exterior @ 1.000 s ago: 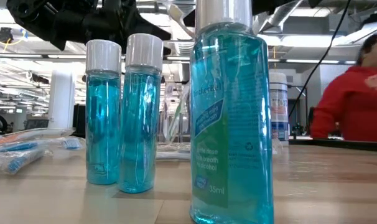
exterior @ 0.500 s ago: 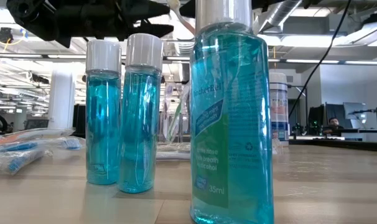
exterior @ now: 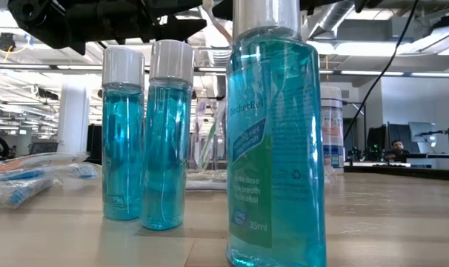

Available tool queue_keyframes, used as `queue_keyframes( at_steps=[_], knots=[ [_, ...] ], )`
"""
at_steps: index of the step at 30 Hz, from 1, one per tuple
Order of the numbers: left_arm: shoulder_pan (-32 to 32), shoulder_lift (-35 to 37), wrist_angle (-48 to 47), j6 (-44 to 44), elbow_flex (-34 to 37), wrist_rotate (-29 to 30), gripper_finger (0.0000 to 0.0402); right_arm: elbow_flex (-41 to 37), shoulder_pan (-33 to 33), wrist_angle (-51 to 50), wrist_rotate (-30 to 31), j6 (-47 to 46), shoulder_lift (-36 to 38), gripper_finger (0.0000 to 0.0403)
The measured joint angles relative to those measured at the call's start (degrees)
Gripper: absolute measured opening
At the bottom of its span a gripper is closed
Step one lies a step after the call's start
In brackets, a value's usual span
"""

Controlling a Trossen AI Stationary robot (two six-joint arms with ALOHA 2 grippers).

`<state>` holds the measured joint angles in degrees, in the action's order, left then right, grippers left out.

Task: Pick & Place toothbrushing station
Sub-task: Put the right orange toothbrush into the transparent organizer

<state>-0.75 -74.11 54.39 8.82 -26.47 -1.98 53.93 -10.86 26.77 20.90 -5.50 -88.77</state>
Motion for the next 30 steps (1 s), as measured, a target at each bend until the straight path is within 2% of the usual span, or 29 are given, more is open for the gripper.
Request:
queue_keyframes(
  at_steps=[14, 30],
  knots=[
    [0.0, 0.0, 1.4, 0.0, 0.0, 0.0, 0.0151, 0.0, 0.2, 1.6, 0.0, 0.4, 0.0, 0.0],
    [0.0, -1.3, 3.2, 0.0, 0.0, 0.1, 0.0136, 0.0, 0.6, 3.2, 0.0, 1.0, -0.6, 0.0]
  ],
)
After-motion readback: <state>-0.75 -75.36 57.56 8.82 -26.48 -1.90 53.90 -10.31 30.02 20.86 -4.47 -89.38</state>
